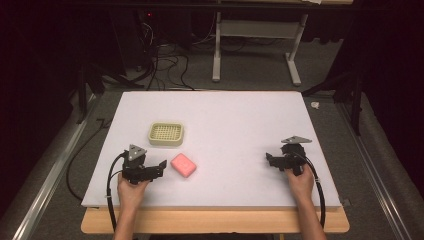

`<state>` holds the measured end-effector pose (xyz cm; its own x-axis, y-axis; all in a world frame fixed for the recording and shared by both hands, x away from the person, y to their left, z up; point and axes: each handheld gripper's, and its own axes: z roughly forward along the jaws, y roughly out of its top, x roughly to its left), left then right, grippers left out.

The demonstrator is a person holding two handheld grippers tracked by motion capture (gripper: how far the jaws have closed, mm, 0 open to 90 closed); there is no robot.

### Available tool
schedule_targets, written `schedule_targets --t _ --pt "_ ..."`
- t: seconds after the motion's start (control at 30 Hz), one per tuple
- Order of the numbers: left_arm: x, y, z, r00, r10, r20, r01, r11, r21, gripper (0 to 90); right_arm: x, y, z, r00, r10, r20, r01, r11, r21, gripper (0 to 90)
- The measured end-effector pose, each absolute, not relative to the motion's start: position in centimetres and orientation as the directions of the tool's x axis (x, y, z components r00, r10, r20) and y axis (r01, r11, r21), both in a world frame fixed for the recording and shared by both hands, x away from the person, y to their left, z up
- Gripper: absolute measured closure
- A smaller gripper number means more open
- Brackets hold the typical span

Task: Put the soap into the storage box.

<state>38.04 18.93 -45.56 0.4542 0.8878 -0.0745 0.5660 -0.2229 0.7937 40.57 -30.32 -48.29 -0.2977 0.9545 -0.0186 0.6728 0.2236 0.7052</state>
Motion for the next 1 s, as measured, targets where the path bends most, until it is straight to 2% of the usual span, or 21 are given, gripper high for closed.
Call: schedule_targets --t 1.0 --pt "37.4 15.4 -45.1 0.554 0.83 -0.071 0.543 -0.295 0.787 10.4 40.6 -30.3 -48.3 -0.298 0.954 -0.018 0.673 0.223 0.705 15.1"
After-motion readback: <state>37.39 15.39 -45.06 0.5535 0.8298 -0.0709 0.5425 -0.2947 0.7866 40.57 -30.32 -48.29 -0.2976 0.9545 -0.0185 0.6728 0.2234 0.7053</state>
